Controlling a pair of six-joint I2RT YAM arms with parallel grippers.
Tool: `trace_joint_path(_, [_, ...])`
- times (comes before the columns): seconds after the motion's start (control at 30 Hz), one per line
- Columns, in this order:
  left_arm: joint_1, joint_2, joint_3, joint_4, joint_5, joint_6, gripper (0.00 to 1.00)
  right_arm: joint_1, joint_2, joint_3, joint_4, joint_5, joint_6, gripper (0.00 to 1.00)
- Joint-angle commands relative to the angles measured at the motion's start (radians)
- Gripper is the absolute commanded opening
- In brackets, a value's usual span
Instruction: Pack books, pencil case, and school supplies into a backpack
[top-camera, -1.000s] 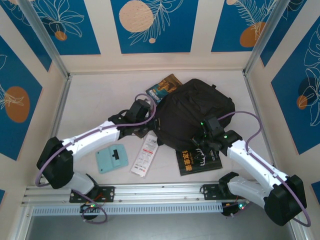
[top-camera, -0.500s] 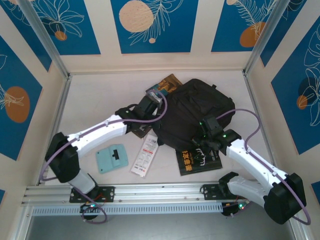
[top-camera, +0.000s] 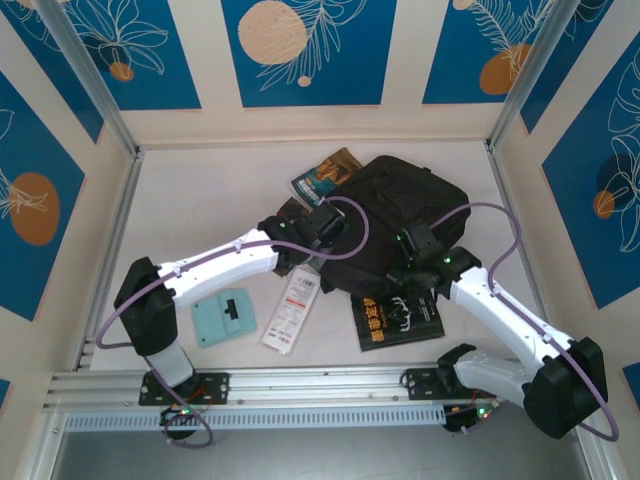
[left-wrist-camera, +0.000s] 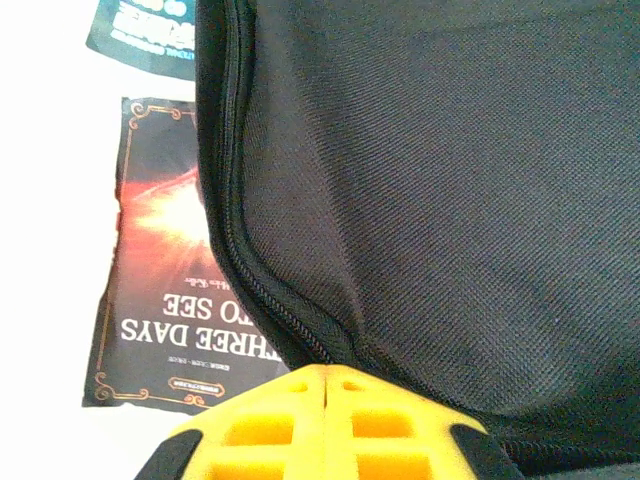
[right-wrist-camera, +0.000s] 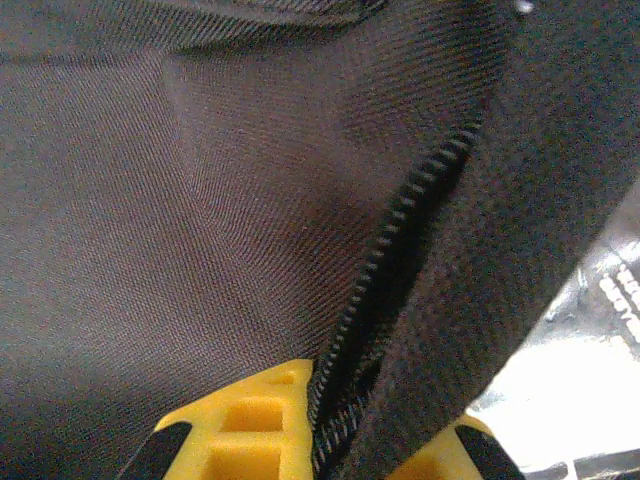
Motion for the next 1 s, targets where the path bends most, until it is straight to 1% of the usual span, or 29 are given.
trace_joint_path(0.0, [0.001, -0.035, 0.031, -0.077, -0.090, 0.058, 0.00, -0.065, 0.001, 0.051, -0.061, 0.149, -0.066, 0.00])
trace_joint_path(0.07, [0.000, -0.052, 0.033, -0.076, -0.075, 0.061, 0.00, -0.119, 0.001, 0.061, -0.056, 0.141, -0.076, 0.00])
trace_joint_path(0.17, [-0.002, -0.085, 0.033, -0.066, -0.008, 0.066, 0.00, -0.194, 0.010, 0.079, -0.022, 0.095, -0.096, 0.00])
trace_joint_path(0.23, [-0.014, -0.110, 0.030, -0.048, 0.009, 0.070, 0.00, -0.217, 0.029, 0.099, 0.026, 0.052, -0.128, 0.00])
trace_joint_path(0.37, [-0.044, -0.138, 0.046, -0.007, 0.046, 0.081, 0.00, -0.221, 0.099, 0.178, 0.067, 0.052, -0.140, 0.00])
trace_joint_path(0.43, [-0.055, -0.131, 0.080, 0.002, 0.041, 0.096, 0.00, -0.223, 0.117, 0.192, 0.111, 0.055, -0.132, 0.00])
trace_joint_path(0.53, [-0.057, -0.102, 0.164, -0.007, -0.001, 0.111, 0.00, -0.245, 0.143, 0.209, 0.157, -0.022, -0.092, 0.00])
trace_joint_path(0.6, [-0.055, -0.083, 0.229, -0.012, -0.032, 0.130, 0.00, -0.247, 0.156, 0.216, 0.176, -0.050, -0.065, 0.00])
trace_joint_path(0.67, [-0.055, -0.069, 0.293, -0.006, -0.048, 0.146, 0.00, -0.247, 0.161, 0.201, 0.206, -0.077, -0.030, 0.00])
trace_joint_path(0.83, [-0.055, -0.030, 0.424, -0.002, -0.037, 0.178, 0.00, -0.247, 0.156, 0.103, 0.296, -0.128, 0.065, 0.00])
trace_joint_path(0.9, [-0.057, -0.024, 0.466, -0.017, -0.019, 0.175, 0.00, -0.243, 0.159, 0.055, 0.347, -0.157, 0.088, 0.00])
trace_joint_path(0.97, [-0.058, -0.041, 0.467, -0.017, 0.018, 0.159, 0.00, -0.241, 0.173, 0.009, 0.405, -0.189, 0.097, 0.00])
